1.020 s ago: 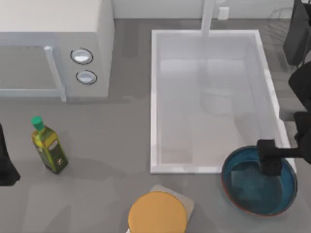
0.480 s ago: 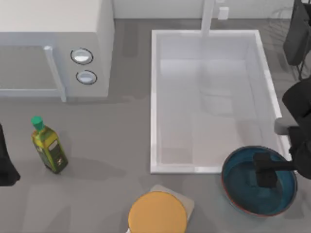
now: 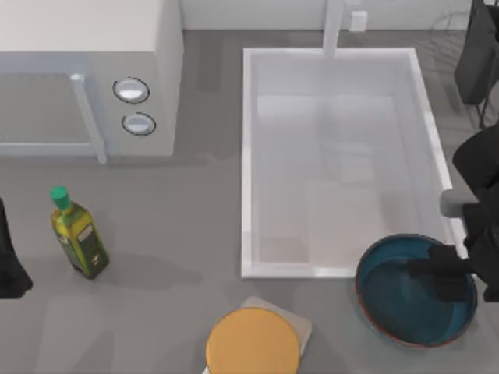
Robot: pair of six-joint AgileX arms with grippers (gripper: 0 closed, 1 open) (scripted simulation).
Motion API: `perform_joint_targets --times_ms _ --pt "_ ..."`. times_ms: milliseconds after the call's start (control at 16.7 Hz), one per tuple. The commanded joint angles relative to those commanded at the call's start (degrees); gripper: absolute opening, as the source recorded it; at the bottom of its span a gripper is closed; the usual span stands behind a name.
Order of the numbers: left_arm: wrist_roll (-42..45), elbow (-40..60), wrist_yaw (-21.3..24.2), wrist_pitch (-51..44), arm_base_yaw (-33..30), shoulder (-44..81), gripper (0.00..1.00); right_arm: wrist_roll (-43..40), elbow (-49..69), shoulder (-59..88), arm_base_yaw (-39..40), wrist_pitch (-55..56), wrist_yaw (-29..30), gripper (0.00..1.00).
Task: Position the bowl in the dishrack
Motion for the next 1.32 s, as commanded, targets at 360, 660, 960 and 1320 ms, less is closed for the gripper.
perform_joint_targets --times_ms 360,660,960,1320 --pt "0.0 0.0 0.0 0.0 0.0 0.0 1.0 0.0 0.0 0.0 0.0 0.0 0.0 0.0" --pt "0.0 0.0 0.0 0.0 0.0 0.0 1.0 0.0 0.0 0.0 0.0 0.0 0.0 0.0" --pt "0.0 0.0 0.0 0.0 0.0 0.0 1.0 0.1 2.2 -0.1 0.1 -2.2 -0.1 0.0" --pt "0.0 0.0 0.0 0.0 0.0 0.0 1.0 0.2 19.7 -1.6 0.0 -22.4 0.0 0.0"
